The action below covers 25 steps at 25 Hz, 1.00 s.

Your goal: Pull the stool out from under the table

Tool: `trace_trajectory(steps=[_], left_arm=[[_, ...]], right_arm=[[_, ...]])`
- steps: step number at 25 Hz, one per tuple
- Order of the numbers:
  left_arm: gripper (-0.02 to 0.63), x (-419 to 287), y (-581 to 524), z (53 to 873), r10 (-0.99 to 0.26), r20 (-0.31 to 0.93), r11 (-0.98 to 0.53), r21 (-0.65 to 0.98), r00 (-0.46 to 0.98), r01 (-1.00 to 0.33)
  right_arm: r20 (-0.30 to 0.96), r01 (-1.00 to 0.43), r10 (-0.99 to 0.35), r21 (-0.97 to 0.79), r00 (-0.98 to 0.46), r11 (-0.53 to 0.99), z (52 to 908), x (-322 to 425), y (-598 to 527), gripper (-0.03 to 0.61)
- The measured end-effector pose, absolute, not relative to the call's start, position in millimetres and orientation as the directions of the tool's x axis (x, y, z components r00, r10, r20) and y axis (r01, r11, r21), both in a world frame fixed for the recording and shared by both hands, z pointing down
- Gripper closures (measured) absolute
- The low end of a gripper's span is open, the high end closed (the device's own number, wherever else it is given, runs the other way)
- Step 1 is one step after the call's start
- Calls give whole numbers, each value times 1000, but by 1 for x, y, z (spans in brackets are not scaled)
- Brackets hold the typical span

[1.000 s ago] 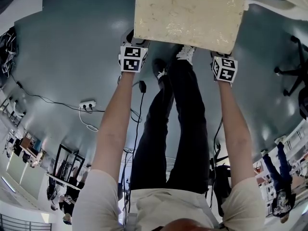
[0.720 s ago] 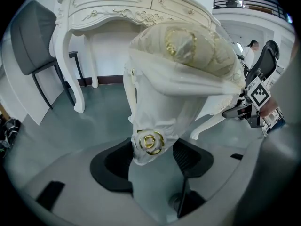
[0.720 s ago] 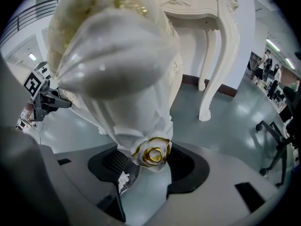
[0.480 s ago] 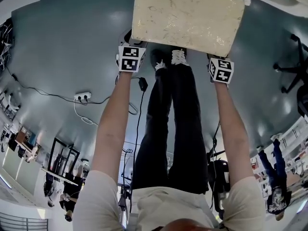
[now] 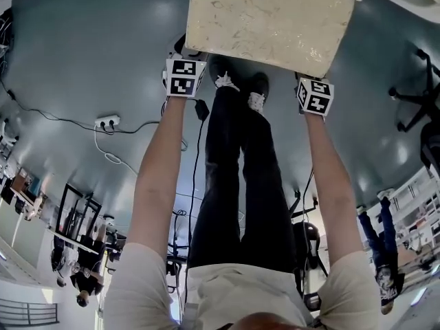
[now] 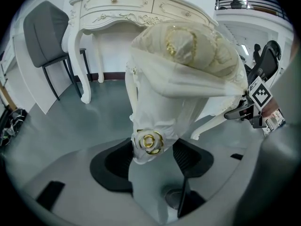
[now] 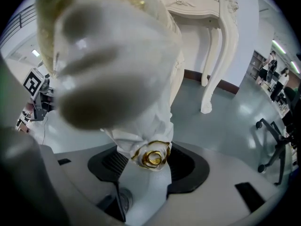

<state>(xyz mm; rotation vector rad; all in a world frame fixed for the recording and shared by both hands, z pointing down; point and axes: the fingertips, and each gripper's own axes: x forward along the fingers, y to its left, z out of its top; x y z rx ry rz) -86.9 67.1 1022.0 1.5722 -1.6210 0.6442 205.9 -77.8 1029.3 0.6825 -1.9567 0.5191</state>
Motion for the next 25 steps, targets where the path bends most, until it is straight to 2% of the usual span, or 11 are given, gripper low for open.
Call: trace_trajectory(steps=[7,10,14,21,25], left_arm=[[341,-76,92,1019,-558,830,159,132,22,-978],[373,-73,104,1009,-543,840,196,116,-9,-974],[373,-47,119,996,-507,861,140,126,39,-982],[373,-24,135,939,-507,862,243,174,28,-954],[373,-17,133,902,-515,857,235,177,32,-956]], right_arm=[[902,-613,-175,-117,-394,781,1031,211,-64,301],[906,-640,-152,-153,-396,753,1022,219,-61,302],[898,-670,-156,-182,-411,720,999,233,-57,302],[908,-648,-102,-207,-405,733,943,261,-20,302],[907,-650,-86,-227,-413,726,912,268,-3,302]])
